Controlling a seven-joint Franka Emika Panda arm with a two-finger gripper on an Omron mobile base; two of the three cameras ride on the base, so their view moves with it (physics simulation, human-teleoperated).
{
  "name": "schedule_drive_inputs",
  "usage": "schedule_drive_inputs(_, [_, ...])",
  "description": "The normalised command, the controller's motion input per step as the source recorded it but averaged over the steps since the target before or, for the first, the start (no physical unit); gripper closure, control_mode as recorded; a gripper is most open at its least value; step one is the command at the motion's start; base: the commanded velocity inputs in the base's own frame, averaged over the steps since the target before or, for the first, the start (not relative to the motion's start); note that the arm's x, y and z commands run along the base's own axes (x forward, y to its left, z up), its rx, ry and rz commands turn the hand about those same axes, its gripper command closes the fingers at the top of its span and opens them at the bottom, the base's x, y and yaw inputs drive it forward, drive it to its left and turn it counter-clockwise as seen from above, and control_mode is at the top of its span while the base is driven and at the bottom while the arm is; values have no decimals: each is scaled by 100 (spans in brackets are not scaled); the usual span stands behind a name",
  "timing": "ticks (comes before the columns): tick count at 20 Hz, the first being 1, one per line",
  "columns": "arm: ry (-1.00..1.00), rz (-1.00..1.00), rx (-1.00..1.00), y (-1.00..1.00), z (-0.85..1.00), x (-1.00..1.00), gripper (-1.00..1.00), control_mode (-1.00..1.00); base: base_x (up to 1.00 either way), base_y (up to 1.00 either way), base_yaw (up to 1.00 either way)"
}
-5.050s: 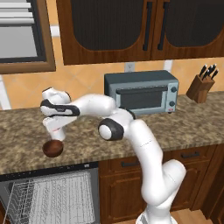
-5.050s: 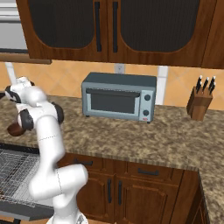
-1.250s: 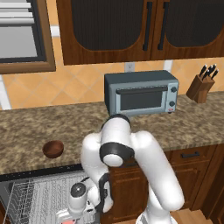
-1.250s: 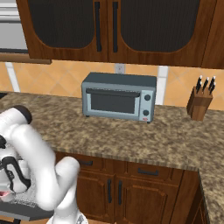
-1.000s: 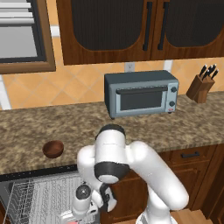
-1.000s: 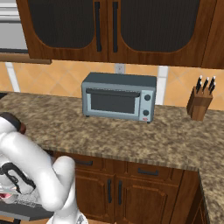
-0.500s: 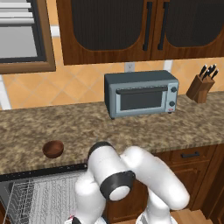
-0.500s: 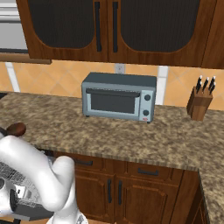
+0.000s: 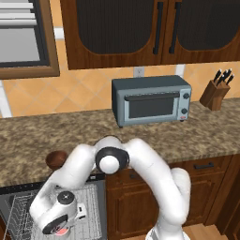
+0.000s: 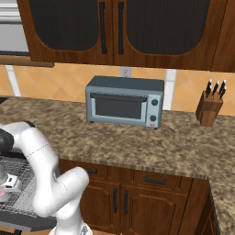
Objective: Pick up the cup and bowl from the counter, place them in the dishwasher, and close the dishwasher door.
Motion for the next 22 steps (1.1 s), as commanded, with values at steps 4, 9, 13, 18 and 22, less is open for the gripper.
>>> schedule_drive_inputs(4, [-13, 0, 0, 0, -23, 2, 100, -100, 0, 0, 0])
schedule_drive_inputs(9, [-13, 0, 0, 1, -34, 1, 100, -100, 0, 0, 0])
schedule_drive_inputs(13, [-11, 0, 0, 15, -48, -3, 100, -100, 0, 0, 0])
schedule_drive_inputs(18, [-10, -1, -1, 35, -58, -7, 100, -100, 0, 0, 0])
schedule_drive_inputs(22, [-10, -4, -1, 25, -48, 0, 100, -100, 0, 0, 0])
